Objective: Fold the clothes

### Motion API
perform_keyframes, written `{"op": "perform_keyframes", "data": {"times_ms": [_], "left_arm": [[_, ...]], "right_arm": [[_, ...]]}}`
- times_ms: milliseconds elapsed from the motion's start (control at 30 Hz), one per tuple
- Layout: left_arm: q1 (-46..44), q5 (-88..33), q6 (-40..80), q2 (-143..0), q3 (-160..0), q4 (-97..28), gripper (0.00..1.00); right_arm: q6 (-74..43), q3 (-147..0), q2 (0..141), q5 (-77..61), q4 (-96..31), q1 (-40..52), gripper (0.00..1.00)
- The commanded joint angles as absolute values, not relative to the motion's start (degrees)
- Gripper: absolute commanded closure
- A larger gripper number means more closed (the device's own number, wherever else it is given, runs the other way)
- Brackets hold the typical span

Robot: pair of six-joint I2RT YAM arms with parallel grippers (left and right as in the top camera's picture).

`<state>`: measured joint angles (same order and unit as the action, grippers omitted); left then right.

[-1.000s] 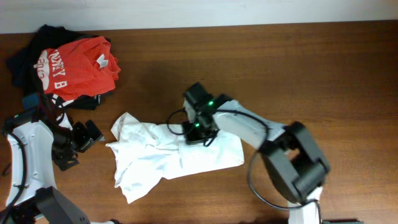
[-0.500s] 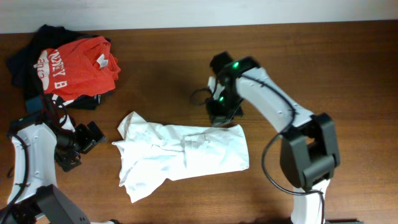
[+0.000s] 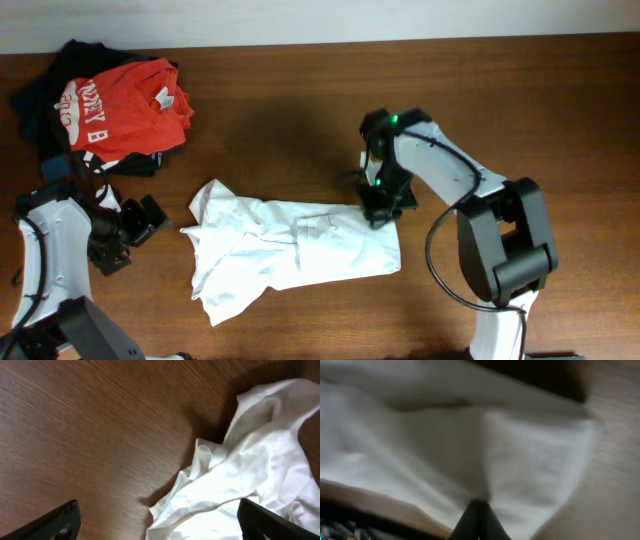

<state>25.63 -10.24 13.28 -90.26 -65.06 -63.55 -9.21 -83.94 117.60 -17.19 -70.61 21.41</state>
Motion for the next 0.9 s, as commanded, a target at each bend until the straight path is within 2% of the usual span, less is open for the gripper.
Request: {"op": "perform_keyframes", "data": {"times_ms": [0, 133, 300, 333, 367, 400, 467, 600, 733, 867], "left_arm": [[25.52, -10.79, 13.19, -89.67, -64.75, -63.44, 0.01], [25.52, -10.81, 13.19, -89.67, -64.75, -63.46, 0.01], [25.52, -16.34, 9.93, -89.67, -64.75, -61.73, 0.01], [25.52, -17.96, 8.14, -89.67, -64.75, -61.25, 0.01], [25.50, -19.79, 6.46, -89.67, -64.75, -60.69, 0.01], [25.50, -21.34, 5.19, -89.67, -64.75, -59.90, 0.01], [25.52, -21.69, 5.06, -89.67, -64.75, -57.89, 0.01], [25.50, -24.34, 1.28, -90.67, -64.75, -54.96, 0.01], [25.50, -32.32, -5.17, -93.93, -64.75, -54.89, 0.01], [25.52, -33.47, -8.91, -100.60, -64.75, -54.81, 0.01]], "right_arm": [[-11.42, -76.75, 116.81, -18.06, -63.57, 21.34, 0.96], [-13.41, -75.35, 116.55, -16.53, -60.69, 21.23, 0.96], [-14.46, -83.09, 111.96, -7.70, -69.43, 18.70, 0.96], [-14.46, -85.65, 110.91, -5.96, -72.10, 17.56, 0.94], [-14.44, -88.36, 110.08, -4.32, -74.74, 16.12, 0.88], [-14.44, -91.61, 109.49, -2.63, -77.56, 14.13, 0.63], [-14.39, -96.75, 109.34, -1.65, -81.12, 9.76, 0.01], [-14.41, -99.22, 109.34, -2.33, -83.70, 0.97, 0.01], [-14.39, -99.18, 109.38, -2.28, -83.81, -4.36, 0.01], [-14.41, -99.18, 109.38, -2.55, -84.25, -10.00, 0.01]]}}
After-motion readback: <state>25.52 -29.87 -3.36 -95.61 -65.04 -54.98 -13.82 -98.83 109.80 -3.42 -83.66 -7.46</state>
